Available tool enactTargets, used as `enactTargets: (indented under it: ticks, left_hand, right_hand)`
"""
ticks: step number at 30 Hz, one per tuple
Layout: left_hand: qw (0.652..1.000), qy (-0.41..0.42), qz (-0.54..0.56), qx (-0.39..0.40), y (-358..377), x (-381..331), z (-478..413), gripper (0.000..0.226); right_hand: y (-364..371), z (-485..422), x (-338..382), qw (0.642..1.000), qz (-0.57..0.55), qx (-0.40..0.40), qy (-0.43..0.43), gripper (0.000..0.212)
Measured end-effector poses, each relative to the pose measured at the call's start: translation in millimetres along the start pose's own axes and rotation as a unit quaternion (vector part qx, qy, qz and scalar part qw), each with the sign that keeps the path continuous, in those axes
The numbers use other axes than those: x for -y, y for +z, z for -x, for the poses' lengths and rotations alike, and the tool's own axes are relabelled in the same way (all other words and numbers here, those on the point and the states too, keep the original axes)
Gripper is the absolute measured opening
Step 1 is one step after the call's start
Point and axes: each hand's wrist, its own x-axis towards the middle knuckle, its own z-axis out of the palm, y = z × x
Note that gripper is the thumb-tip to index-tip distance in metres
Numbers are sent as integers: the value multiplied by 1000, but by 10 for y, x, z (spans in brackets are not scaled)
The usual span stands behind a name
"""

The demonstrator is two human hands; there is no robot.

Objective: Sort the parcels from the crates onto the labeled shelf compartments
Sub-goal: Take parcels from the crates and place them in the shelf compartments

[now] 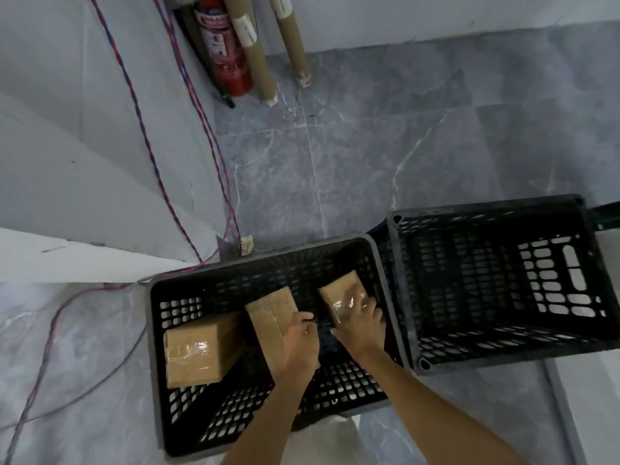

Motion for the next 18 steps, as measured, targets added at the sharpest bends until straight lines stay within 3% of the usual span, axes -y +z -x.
enactTargets:
  ticks: [4, 9, 11, 14, 16, 18]
  left_hand:
    - [1000, -10, 7, -6, -15, 69, 46, 21]
    - [1000, -17, 7, -22, -421, -308, 603, 16]
    - [1000, -7, 13, -13, -658, -509, 924, 16]
    - [999, 36, -3, -14, -1051, -817, 1397, 25]
    - [999, 43, 17, -23, -1323, -1129, 1755, 25]
    - [997, 48, 48, -33, -1592, -1533, 2129, 25]
  right_hand:
    - [3, 81, -24, 1000, 4, -28, -6, 103]
    - [-741, 645, -60, 977, -210, -5, 39, 103]
    - [-1196, 954, -124, 938, -337, 7, 82, 98]
    - [-1952, 1462, -264, 843, -521, 41, 129, 82]
    - [-2497, 1837, -390, 791, -593, 74, 130, 76]
    - [-3081, 2223, -495, 764, -627, 103, 110, 68]
